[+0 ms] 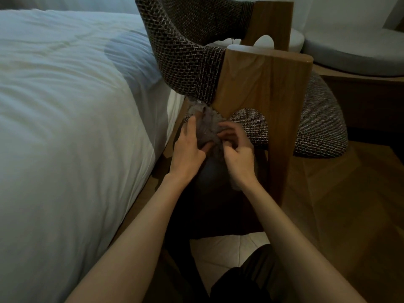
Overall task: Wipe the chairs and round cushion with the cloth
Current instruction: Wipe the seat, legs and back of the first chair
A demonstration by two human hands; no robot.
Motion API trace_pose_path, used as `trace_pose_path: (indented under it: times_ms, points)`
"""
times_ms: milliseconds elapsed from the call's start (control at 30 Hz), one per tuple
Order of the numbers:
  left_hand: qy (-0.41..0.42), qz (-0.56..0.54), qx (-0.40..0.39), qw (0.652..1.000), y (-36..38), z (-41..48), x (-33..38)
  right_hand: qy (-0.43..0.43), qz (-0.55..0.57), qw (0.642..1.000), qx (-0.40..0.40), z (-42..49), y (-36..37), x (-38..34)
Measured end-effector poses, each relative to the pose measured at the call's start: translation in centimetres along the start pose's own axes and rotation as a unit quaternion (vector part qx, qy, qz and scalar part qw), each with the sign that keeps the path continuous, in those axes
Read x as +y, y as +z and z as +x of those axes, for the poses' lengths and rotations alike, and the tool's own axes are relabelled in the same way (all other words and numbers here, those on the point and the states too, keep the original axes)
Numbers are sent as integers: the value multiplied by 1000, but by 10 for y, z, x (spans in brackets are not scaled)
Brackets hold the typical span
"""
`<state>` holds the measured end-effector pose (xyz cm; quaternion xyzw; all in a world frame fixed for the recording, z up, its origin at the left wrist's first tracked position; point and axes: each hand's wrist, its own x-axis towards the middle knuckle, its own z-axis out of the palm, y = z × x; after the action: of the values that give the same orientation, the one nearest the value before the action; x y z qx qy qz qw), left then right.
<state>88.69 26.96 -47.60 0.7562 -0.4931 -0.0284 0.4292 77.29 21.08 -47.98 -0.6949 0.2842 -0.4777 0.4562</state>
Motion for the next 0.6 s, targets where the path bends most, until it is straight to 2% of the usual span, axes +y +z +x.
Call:
trace_pose_path:
  times_ms: [100,200,367,467,600]
  points:
    - [2,-78,42,996,0,3,5,0,43,997,63,0,2,2]
    - [-13,-124,82,989,1,7,6,0,67,994,82,-3,5,7]
    - [-17,-106,52,993,3,15,-12,18,81,990,116,-12,17,20]
    - [-28,-136,14,990,5,13,-29,46,82,989,112,-19,26,31]
    - [-21,-169,10,985,9,8,-43,59,89,989,105,-29,35,49]
